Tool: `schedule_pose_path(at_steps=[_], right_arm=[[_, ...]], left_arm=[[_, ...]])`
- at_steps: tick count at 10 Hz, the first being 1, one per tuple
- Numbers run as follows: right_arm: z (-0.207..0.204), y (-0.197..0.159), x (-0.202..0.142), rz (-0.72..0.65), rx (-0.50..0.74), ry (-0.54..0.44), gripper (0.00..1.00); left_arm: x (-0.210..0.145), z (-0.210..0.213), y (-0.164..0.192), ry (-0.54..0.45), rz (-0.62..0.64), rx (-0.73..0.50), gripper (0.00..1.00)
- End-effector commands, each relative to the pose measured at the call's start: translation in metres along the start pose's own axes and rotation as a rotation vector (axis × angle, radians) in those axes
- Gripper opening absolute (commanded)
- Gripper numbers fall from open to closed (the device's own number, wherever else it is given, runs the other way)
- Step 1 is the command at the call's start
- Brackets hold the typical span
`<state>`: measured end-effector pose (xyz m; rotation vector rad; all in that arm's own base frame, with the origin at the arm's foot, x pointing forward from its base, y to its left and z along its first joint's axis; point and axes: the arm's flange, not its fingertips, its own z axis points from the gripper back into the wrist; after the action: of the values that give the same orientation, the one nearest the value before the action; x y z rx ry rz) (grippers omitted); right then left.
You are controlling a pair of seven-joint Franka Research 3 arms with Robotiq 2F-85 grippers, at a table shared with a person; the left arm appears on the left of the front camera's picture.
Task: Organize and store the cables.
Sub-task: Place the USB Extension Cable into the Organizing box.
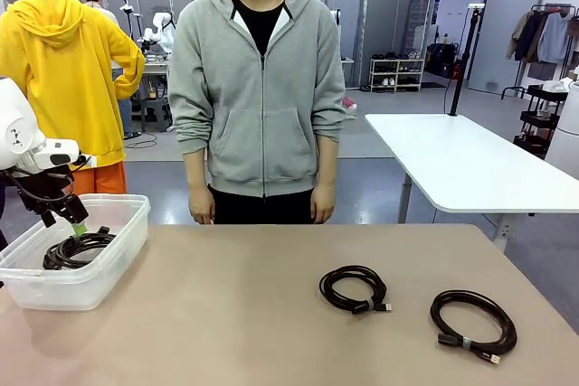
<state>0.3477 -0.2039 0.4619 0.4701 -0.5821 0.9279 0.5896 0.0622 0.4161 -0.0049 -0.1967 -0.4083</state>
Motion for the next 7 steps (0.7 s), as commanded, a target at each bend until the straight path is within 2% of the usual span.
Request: schedule_pose_path(at_steps=[1, 7], right_arm=[[-0.0011, 0.0009, 0.0013, 0.002, -0.018, -0.011, 1.00], [-0.0011, 0.0009, 0.0013, 0.002, -0.018, -0.011, 1.00]], left_arm=[[0.0026, 0.0007, 0.0043, -0.005, 0.003, 0.005, 1.00], [0.0026, 0.0007, 0.0043, -0.005, 0.003, 0.005, 1.00]])
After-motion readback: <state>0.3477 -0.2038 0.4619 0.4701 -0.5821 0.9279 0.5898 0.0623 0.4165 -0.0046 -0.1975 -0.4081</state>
